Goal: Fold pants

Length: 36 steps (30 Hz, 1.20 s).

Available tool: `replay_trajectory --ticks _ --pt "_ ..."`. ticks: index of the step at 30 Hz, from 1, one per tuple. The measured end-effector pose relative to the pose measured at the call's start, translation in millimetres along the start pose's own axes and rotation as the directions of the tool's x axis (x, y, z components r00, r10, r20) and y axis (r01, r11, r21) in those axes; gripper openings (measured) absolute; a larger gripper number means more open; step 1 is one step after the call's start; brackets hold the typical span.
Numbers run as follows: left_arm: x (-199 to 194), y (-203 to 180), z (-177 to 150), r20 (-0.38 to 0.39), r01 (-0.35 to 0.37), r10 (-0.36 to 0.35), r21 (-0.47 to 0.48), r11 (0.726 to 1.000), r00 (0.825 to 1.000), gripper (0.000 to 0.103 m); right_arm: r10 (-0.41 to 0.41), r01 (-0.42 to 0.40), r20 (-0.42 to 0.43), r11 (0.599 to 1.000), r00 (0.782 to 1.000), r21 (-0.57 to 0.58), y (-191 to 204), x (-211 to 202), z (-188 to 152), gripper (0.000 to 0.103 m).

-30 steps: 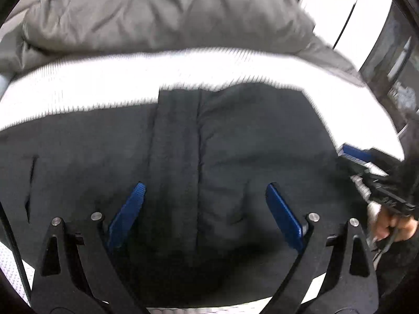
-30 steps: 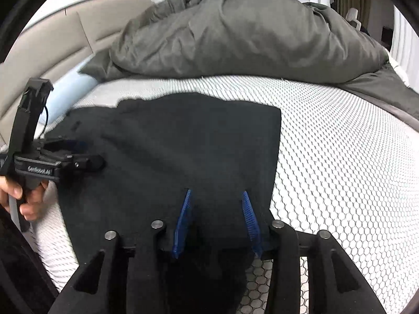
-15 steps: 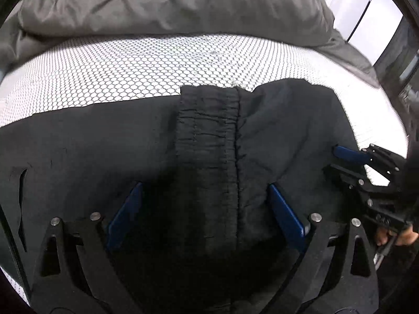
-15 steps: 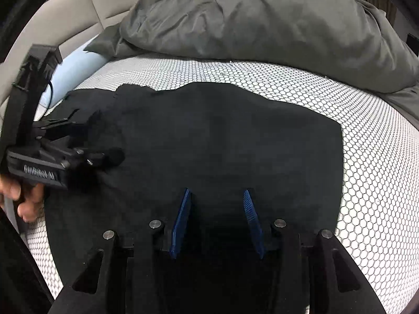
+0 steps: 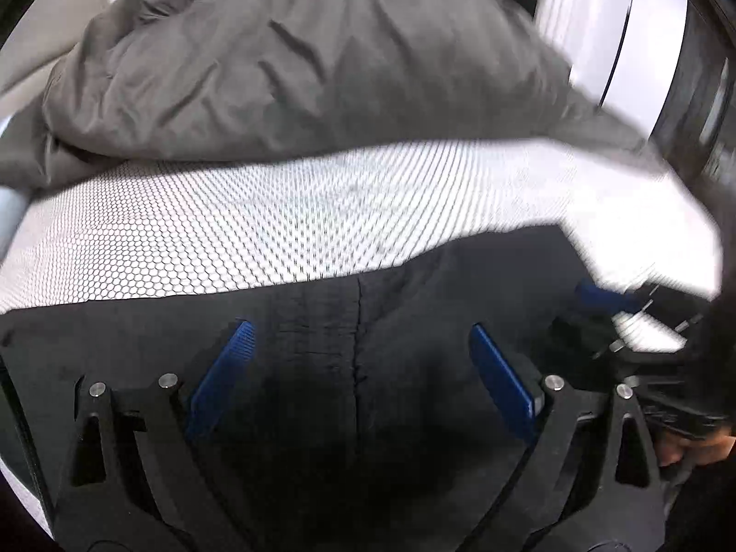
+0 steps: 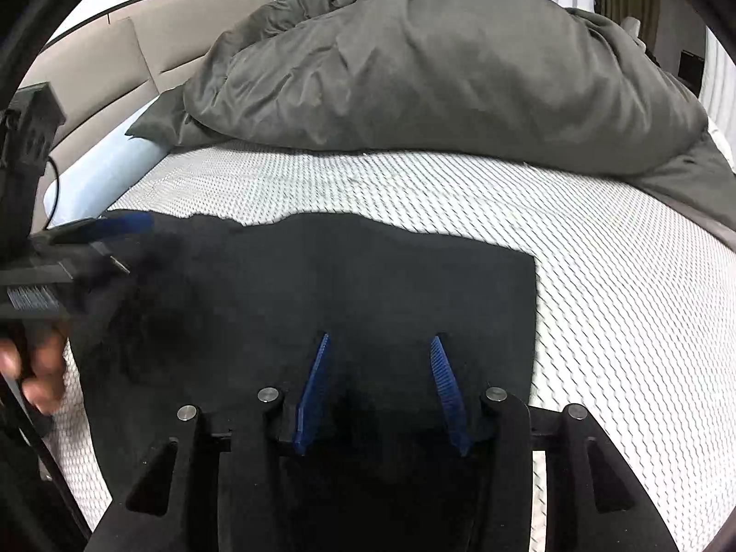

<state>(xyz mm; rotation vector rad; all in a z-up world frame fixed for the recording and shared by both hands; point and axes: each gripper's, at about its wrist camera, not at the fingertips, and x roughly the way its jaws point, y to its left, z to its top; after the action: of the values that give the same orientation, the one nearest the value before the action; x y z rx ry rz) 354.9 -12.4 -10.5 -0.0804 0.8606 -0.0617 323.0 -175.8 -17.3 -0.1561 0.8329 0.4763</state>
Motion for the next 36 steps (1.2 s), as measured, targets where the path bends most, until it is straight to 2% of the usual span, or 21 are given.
replay_trajectory --ticks 3,4,7,10,12,13,14,16,18,20,21,23,25,27,32,34,36 --pt "33 3 -2 -0.079 -0.065 0.063 -0.019 0.998 0.995 0.090 -0.011 0.011 -0.003 1.000 1.000 -0.012 7 11 8 0.046" --pt "44 10 1 -0.093 -0.057 0.053 -0.041 0.998 0.994 0.090 -0.023 0.022 -0.013 1.000 1.000 -0.022 8 18 11 0.047" --pt "55 37 -6 -0.114 0.047 -0.070 -0.190 0.981 0.991 0.090 -0.089 0.088 -0.050 0.996 0.995 -0.025 3 32 9 0.047" --pt "56 51 -12 -0.093 0.104 -0.131 -0.252 0.962 0.987 0.090 -0.132 0.135 -0.056 0.990 0.990 0.048 -19 33 9 0.047" --pt "58 47 -14 -0.091 0.092 -0.117 -0.242 0.966 0.989 0.090 -0.214 0.218 -0.050 0.972 0.976 0.090 -37 27 8 0.051" --pt "58 44 -15 -0.092 0.085 -0.109 -0.235 0.968 0.990 0.091 -0.268 0.272 -0.048 0.955 0.962 0.116 -47 23 5 0.061" --pt "57 42 -16 -0.091 0.077 -0.100 -0.231 0.970 0.991 0.091 -0.277 0.281 -0.047 0.949 0.960 0.143 -53 22 3 0.067" --pt "51 36 -17 -0.100 0.044 -0.068 -0.229 0.972 0.993 0.091 -0.228 0.232 -0.041 0.953 0.973 0.194 -63 15 -2 0.067" --pt "40 31 -18 -0.100 0.006 -0.029 -0.227 0.974 0.995 0.090 -0.201 0.201 -0.020 0.961 0.979 0.191 -62 3 -5 0.073" --pt "24 28 -18 -0.068 -0.010 -0.004 -0.207 0.978 0.998 0.091 -0.175 0.169 0.033 0.975 0.984 0.143 -51 -17 -10 0.093" --pt "13 25 -20 -0.043 -0.001 -0.008 -0.191 0.982 0.999 0.091 -0.161 0.152 0.062 0.979 0.985 0.133 -45 -26 -14 0.095" --pt "-9 21 -28 -0.003 0.006 -0.007 -0.167 0.986 1.000 0.100 -0.120 0.107 0.098 0.986 0.988 0.129 -34 -42 -21 0.099" --pt "-31 15 -43 0.038 0.015 -0.010 -0.139 0.990 0.999 0.102 -0.061 0.046 0.110 0.991 0.992 0.127 -25 -52 -27 0.099" --pt "-46 13 -57 0.052 0.021 -0.016 -0.114 0.993 0.999 0.102 -0.030 0.019 0.111 0.995 0.993 0.103 -12 -61 -33 0.100" --pt "-84 8 -92 0.046 0.016 -0.014 -0.048 0.999 0.999 0.102 -0.010 0.007 0.104 1.000 0.995 0.030 22 -72 -56 0.101" --pt "-89 10 -106 0.039 -0.007 0.008 -0.027 1.000 0.999 0.102 -0.016 0.015 0.068 1.000 0.998 0.003 31 -67 -71 0.101" --pt "-85 19 -121 -0.008 -0.044 0.044 -0.016 0.999 0.999 0.102 -0.035 0.035 0.015 0.999 0.999 -0.025 37 -56 -81 0.101"
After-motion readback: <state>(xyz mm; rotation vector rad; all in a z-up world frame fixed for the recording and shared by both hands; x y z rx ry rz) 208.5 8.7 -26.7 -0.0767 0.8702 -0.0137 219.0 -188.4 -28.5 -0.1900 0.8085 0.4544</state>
